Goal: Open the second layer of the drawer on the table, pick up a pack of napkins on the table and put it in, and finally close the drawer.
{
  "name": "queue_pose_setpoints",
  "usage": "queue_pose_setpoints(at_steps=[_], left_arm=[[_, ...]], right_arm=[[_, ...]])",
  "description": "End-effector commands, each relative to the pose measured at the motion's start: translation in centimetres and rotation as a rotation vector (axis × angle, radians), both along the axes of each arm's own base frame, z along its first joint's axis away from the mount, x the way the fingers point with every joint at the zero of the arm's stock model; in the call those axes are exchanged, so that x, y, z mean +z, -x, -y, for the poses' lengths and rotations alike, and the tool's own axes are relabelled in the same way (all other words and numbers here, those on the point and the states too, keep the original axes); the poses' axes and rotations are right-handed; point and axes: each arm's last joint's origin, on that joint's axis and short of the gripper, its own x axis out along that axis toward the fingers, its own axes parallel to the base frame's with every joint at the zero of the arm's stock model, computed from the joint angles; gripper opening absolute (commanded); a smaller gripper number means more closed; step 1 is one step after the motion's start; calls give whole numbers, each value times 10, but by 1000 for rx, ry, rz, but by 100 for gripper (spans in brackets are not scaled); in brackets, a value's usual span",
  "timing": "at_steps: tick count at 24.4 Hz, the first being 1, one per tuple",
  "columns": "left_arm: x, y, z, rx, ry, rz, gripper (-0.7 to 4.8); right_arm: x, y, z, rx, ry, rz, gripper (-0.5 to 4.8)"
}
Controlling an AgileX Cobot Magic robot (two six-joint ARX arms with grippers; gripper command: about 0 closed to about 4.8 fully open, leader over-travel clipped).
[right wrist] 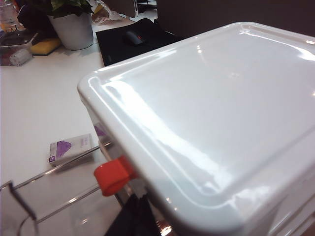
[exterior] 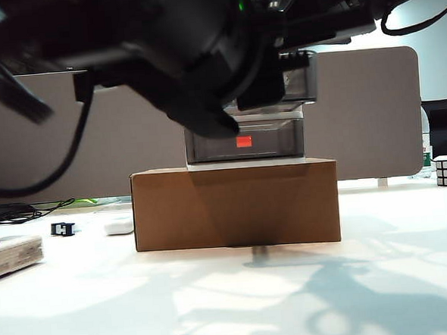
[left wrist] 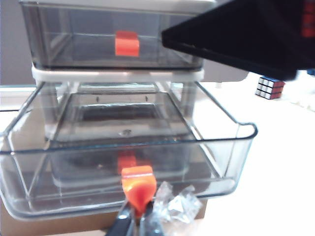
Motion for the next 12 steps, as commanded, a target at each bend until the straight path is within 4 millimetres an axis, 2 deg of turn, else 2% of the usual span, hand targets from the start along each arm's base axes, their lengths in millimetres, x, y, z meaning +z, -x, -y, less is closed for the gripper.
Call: queue_pose_setpoints(at_steps=[1,3,5,6,9,10,12], left_arm=[[2,4,-3,11,8,-2,-6],[2,4,-3,11,8,-2,-3],[3,10,-2,7,3,-2,88],[5,20,-2,41,-17,0,111],[16,51,-5,91,-111,12,112],[25,65,-11,80,-161,23,111],[39,73,-28,69,-179,31,111]], right_arm=[[5,-1,0,-13,-8,34,-5],[5,-1,0,-12,-8,34,-5],[5,-1,0,-13,-8,34,-5],[5,-1,0,-13,-8,34,-5],[5,-1,0,-9,-9,33,-5],[5,-1,0,-6,-9,29,-5],[4,0,0,22,-17,6,-5]])
